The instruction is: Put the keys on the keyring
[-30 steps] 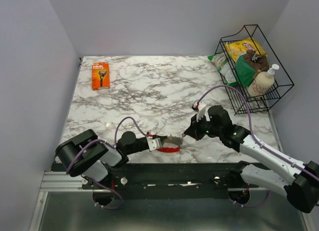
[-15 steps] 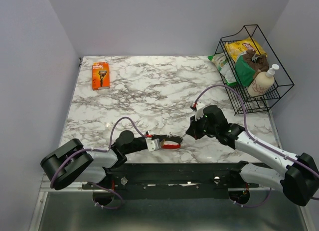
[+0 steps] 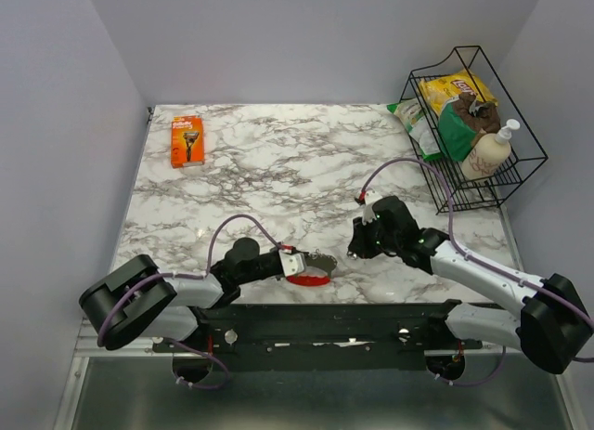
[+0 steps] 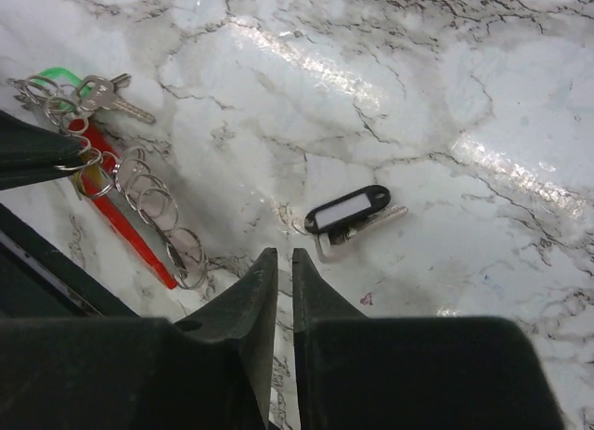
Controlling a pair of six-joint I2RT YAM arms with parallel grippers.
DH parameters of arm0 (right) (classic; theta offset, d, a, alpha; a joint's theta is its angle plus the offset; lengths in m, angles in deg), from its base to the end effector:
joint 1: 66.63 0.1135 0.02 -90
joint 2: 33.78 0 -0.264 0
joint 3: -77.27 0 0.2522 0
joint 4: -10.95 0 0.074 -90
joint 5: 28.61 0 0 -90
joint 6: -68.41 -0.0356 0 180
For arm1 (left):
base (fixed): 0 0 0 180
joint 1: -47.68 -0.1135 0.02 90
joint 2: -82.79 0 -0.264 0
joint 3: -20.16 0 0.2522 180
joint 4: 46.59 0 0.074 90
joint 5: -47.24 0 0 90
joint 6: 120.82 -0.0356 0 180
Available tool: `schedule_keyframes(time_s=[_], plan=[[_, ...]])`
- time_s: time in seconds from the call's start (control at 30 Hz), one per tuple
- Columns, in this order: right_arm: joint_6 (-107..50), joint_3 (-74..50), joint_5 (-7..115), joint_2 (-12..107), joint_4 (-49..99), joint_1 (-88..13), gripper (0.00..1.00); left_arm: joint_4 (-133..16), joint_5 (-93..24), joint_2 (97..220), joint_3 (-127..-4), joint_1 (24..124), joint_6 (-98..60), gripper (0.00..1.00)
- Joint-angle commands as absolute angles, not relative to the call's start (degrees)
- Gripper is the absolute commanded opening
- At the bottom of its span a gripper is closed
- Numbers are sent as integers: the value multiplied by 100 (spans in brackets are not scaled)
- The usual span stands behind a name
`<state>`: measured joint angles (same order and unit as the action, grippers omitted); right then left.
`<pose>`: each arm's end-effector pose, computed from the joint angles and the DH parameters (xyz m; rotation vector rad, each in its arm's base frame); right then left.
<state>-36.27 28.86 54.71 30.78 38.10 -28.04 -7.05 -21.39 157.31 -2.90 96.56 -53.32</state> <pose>0.1760 0.1457 0.2068 -0.5557 2.3330 0.5891 0.1293 -0.1679 0.1485 1.2679 1.2952 -0.6607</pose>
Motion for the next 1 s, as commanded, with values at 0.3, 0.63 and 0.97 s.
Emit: schedule_keyframes(time_s=[0.3,0.63,0.97], plan=[[-3592,2862,5332,2942,3895,-2831,82,-1947,-3185,16215,-1302,9672,-4542,36],[-3557,2932,4891,3091,3693,-2831,84,-2132,-3317,15829,-1408,9655,-4173,72],[-3592,2871,4847,3056,3640,-2831,86,-3317,-3774,15433,-2372,9242,-2249,99]])
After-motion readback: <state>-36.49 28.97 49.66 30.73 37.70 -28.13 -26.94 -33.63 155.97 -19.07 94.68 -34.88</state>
